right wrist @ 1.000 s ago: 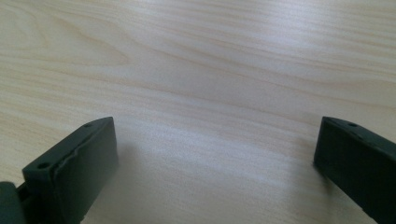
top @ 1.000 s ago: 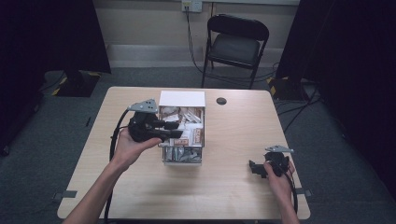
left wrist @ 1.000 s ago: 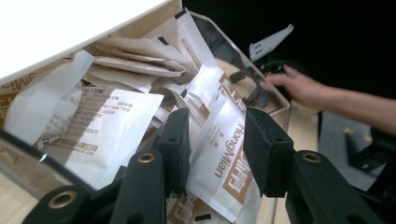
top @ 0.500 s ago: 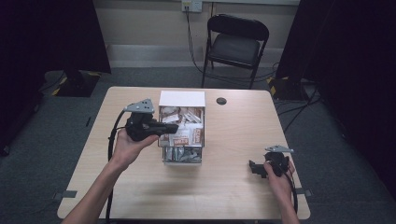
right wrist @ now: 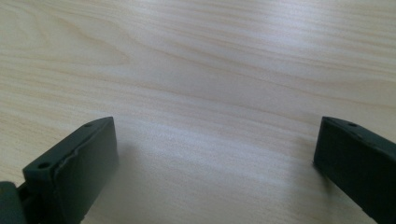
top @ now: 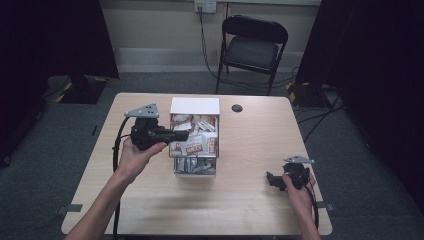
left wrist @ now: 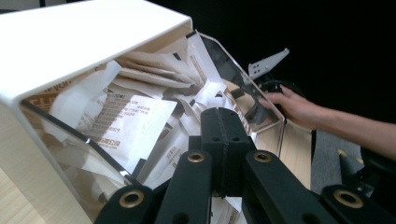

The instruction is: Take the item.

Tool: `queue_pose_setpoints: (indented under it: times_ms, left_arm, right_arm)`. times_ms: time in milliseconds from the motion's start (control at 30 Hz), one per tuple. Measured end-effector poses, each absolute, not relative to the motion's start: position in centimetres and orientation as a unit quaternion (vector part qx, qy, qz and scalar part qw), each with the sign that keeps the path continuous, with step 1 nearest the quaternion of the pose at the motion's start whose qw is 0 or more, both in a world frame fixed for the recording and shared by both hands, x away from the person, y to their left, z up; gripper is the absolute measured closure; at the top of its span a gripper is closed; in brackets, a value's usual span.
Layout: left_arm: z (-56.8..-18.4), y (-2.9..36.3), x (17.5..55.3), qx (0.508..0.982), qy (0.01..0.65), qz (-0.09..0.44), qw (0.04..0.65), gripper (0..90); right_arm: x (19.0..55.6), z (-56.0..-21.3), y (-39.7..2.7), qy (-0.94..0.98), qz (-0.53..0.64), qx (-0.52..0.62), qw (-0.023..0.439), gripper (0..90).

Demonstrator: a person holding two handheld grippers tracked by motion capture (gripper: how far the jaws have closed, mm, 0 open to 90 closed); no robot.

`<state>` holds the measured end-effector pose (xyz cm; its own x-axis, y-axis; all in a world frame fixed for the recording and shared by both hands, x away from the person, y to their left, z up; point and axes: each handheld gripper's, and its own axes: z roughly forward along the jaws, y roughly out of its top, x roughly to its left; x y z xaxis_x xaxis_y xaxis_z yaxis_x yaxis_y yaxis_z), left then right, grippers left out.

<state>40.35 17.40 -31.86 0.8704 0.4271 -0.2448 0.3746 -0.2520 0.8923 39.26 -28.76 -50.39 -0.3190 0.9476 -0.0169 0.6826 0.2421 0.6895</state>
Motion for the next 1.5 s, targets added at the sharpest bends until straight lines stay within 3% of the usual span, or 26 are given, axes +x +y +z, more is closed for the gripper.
queue_pose_setpoints:
  times_ms: [1500]
  left_arm:
    - [-29.8, 20.0, 39.3, 0.755, 0.244, 0.046, 0.607, 90.0]
  right_arm:
    - [39.3, -50.4, -28.8, 0.756, 0.297, 0.539, 0.223, 0.0]
